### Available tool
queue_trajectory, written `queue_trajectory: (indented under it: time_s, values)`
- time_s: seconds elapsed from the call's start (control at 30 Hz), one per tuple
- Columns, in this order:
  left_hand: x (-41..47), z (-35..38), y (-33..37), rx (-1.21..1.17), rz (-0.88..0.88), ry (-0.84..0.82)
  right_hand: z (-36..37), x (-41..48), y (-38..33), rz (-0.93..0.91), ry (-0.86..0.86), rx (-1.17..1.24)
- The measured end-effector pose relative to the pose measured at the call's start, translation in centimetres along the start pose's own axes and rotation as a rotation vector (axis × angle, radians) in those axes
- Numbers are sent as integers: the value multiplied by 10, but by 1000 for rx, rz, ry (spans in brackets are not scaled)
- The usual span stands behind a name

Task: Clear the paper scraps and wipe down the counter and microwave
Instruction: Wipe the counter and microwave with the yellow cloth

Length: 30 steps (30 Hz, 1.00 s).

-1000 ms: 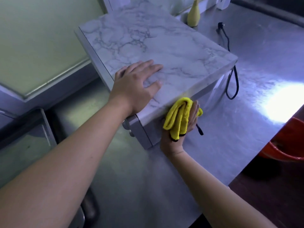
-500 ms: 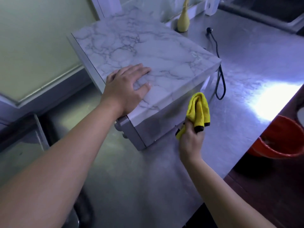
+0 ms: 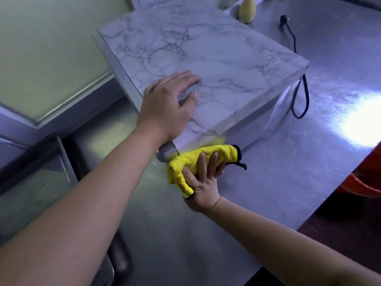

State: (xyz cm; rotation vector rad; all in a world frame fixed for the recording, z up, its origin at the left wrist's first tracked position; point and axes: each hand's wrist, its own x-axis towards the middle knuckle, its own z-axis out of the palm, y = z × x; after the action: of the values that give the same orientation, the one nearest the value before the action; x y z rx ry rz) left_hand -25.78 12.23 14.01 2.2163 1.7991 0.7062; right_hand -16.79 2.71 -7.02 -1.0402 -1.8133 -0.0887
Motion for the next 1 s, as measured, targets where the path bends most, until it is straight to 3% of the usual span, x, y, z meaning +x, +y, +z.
queue_trajectory:
  time_s: [0.13,0.27,0.4,0.5,0.57,0.63,0.7,0.8,0.87,1.0]
  values:
    - [0,-2,2,-6,0,-15,-1,-50,7,-74,-242,-92]
    - [-1,-2,4,-11,-6,-24,-12,-85,4,-9,-643,-215]
    - [-2,-2,3,-23,-20,-17,-36,-88,14,40,-966,-151]
    - [-3,-1,3,-19,-24,-13,-57,-62,23,192,-1111,87]
    - [-3,-1,3,-9,-21,-4,-73,-40,26,361,-1038,313]
    - [-2,-1,3,-4,-16,5,-97,-22,34,651,-818,613]
    - [-2,0,4,5,-11,13,-127,-10,51,986,-407,775]
    - [-2,0,3,9,-3,20,-148,13,102,1508,186,645]
    - [-2,1,3,8,-2,27,-143,37,137,1726,347,748]
    - [-2,1,2,7,-5,33,-107,86,176,1806,451,1029]
